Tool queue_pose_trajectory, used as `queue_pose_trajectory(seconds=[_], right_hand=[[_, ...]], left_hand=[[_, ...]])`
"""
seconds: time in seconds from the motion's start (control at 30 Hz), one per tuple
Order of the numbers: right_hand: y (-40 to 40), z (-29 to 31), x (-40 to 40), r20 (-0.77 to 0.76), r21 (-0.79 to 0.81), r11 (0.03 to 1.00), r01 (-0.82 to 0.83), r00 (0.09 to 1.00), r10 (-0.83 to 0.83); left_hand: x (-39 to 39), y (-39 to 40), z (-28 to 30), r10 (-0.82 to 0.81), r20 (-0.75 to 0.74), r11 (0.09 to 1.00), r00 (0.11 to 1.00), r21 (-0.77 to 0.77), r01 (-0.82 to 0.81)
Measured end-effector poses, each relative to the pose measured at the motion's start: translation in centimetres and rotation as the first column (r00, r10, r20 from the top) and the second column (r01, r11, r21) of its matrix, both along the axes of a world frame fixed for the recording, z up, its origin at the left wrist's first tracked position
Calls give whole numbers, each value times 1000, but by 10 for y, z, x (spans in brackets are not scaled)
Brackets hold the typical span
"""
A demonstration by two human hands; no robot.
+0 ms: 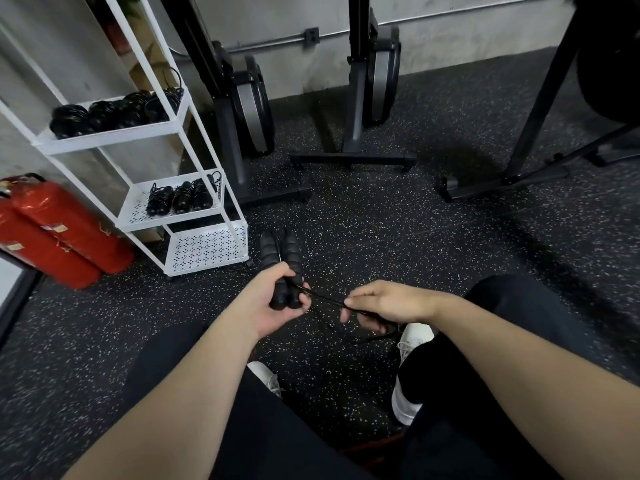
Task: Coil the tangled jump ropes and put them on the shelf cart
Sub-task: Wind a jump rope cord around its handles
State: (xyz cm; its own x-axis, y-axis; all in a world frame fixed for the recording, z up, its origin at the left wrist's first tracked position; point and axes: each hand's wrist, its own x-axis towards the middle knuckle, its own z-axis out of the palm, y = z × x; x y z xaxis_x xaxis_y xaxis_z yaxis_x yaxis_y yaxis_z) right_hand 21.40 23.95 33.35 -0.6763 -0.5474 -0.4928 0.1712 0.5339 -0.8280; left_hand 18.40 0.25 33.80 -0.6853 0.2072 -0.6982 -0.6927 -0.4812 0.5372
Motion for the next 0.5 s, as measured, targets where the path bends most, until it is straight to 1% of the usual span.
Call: queue_pose_trajectory(seconds=[0.07, 0.1, 0.2, 0.27, 0.33, 0.37, 0.43, 0.5], right_hand=[[10, -1, -3, 9, 59, 998, -26, 1000, 26], [13, -2, -5, -18, 120, 993, -20, 1000, 22], [18, -8, -13, -146, 339, 937, 81, 989, -33], [17, -11, -16, -188, 421, 896, 138, 980, -63], [13, -10, -17, -218, 475, 861, 181, 972, -85], [11, -10, -18, -226, 473, 857, 207, 968, -109], [10, -15, -20, -223, 435, 870, 232, 964, -146], [10, -19, -23, -200, 417, 884, 214, 970, -140]], left_hand=[[2, -8, 7, -38, 1, 999, 999, 27, 38], [5, -11, 11, -76, -5, 997, 997, 27, 77], [11, -8, 16, -218, -27, 976, 976, -14, 217], [15, -3, 14, -354, -38, 933, 934, -85, 350], [18, 2, 13, -527, -44, 841, 849, -171, 514], [20, 4, 12, -604, -45, 786, 796, -202, 585], [23, 7, 11, -734, -46, 662, 678, -272, 698], [24, 10, 11, -837, -29, 517, 546, -367, 773]])
